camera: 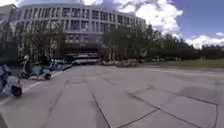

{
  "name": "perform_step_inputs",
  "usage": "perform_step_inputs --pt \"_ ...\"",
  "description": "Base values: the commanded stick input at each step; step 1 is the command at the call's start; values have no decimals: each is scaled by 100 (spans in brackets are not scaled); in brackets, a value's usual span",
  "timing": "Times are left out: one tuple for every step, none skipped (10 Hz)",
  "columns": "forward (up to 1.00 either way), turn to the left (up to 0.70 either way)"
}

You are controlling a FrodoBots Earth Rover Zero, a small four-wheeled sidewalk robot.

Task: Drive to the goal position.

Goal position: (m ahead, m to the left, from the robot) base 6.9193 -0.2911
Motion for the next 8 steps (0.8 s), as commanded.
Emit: perform_step_inputs --pt "70 0" --pt "70 0" --pt "70 0" --pt "70 0" --pt "70 0" --pt "70 0" --pt "70 0" --pt "70 9"
